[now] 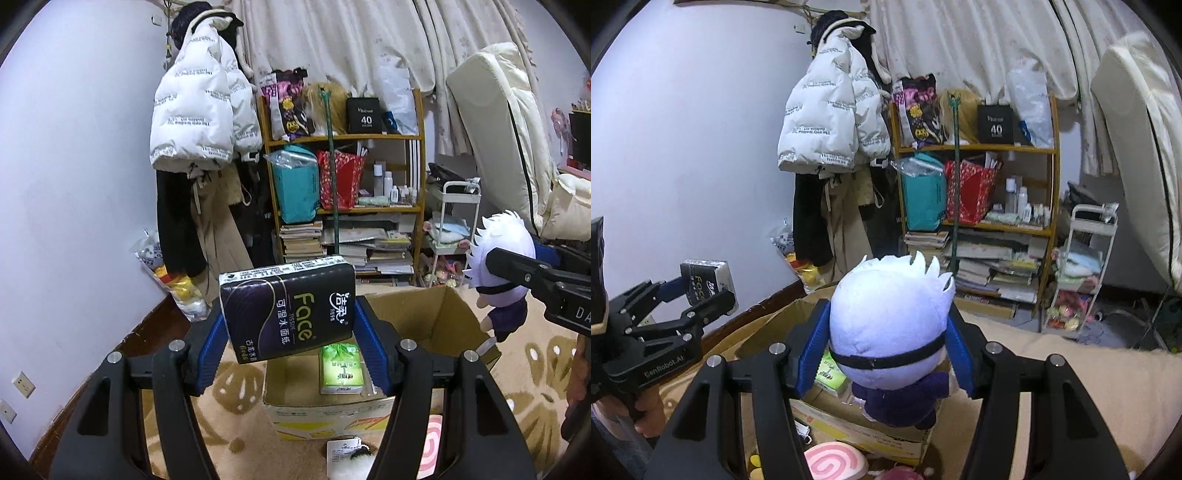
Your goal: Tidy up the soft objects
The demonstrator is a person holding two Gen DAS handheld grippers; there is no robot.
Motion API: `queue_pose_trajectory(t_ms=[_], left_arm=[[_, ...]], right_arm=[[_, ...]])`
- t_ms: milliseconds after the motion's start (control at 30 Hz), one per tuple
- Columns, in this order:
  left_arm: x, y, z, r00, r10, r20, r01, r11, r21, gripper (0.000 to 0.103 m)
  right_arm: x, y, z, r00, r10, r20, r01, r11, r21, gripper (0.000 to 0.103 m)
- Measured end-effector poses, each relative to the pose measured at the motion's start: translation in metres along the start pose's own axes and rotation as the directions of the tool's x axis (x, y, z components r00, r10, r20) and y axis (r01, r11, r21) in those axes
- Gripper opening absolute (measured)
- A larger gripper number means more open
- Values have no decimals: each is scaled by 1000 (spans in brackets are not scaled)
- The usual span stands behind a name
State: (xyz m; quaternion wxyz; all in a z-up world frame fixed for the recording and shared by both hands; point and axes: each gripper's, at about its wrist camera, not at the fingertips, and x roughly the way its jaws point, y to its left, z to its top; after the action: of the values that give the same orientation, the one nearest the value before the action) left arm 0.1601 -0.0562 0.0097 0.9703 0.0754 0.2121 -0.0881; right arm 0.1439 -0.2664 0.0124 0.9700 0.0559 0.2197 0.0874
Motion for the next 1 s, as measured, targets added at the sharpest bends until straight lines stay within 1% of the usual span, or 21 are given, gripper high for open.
queue_pose_trajectory(t_ms=[133, 367, 533, 733, 800, 833, 900, 933, 967, 1000], left_arm=[[14, 0, -7, 999, -12, -33, 11, 1000, -8, 64], [30, -6, -18, 996, -35, -78, 35, 999, 7, 64], [37, -8, -21, 994, -45, -100, 47, 999, 13, 65], [43, -6, -25, 990, -63, -129, 63, 998, -4, 65], [46, -7, -27, 985, -66, -157, 67, 998, 0, 66], [47, -8, -28, 983, -71, -171, 72, 997, -2, 66], [47, -8, -28, 983, -70, -170, 70, 998, -5, 71], [45, -8, -28, 984, -65, -165, 65, 998, -3, 78], [44, -8, -28, 986, -59, -157, 60, 998, -1, 83], [42, -8, -27, 987, -54, -148, 55, 998, 2, 84]], right_arm=[[9, -5, -9, 1000, 7, -10, -7, 1000, 20, 63], [19, -8, -18, 1000, 9, 14, -10, 1000, 30, 63], [22, -3, -22, 999, 40, 26, -41, 999, 36, 63], [32, 3, -29, 1000, 29, 0, -29, 999, 29, 65], [35, 2, -31, 1000, 25, -15, -24, 999, 33, 65], [35, 2, -32, 1000, 24, -15, -23, 999, 38, 65], [34, 1, -33, 1000, 26, -11, -25, 999, 44, 67], [33, 1, -34, 999, 30, -11, -30, 998, 46, 69], [33, 2, -34, 999, 30, -12, -29, 999, 46, 71], [33, 2, -34, 1000, 24, -12, -24, 999, 45, 76]])
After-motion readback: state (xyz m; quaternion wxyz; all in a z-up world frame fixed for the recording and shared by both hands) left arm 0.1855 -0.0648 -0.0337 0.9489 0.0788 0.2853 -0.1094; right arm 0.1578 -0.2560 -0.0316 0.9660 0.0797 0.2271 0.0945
